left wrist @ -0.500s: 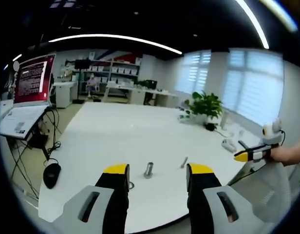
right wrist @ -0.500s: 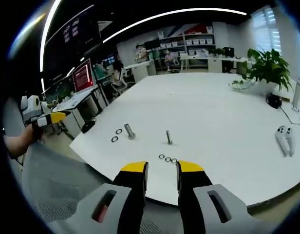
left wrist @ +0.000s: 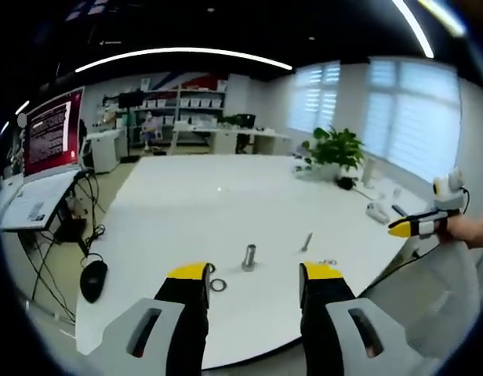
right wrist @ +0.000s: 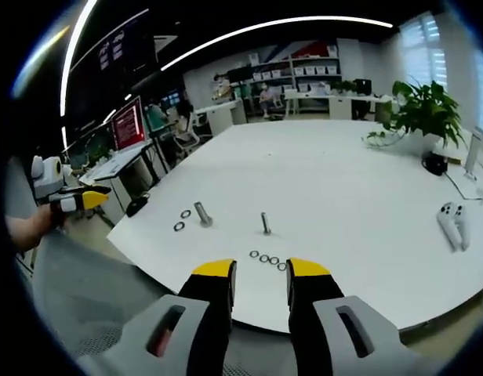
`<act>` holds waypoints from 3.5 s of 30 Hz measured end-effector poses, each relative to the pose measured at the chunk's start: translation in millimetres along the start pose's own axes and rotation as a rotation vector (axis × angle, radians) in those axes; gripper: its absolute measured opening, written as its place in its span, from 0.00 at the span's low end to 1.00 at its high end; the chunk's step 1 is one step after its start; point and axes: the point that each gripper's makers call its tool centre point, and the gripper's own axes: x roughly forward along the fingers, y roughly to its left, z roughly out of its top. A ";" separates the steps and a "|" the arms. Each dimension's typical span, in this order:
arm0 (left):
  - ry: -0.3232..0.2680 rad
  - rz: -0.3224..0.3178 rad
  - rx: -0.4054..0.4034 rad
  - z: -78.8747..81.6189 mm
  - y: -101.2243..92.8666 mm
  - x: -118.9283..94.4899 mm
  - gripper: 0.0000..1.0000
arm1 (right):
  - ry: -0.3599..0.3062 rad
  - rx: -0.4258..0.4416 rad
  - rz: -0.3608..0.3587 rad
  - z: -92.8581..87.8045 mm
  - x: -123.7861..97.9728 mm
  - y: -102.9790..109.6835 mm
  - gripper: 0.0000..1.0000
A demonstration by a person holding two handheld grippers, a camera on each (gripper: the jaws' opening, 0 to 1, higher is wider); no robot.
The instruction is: Place the washer onto the threaded stud by aligning its center hole with the stud, sliding it down to the base, and recovering from edge contact or off-axis alignment until the washer reaches the visible bottom stop.
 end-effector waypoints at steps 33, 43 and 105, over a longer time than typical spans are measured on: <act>0.055 0.094 0.049 -9.9 18.4 1.9 0.43 | -0.001 0.003 0.107 0.1 4.5 20.0 0.35; 0.021 0.070 0.019 -3.8 14.0 -0.4 0.43 | 0.018 0.002 0.092 -2.8 5.5 18.0 0.35; 0.075 0.052 -0.002 -11.6 11.6 1.4 0.42 | 0.078 0.002 0.082 -13.1 5.0 13.5 0.39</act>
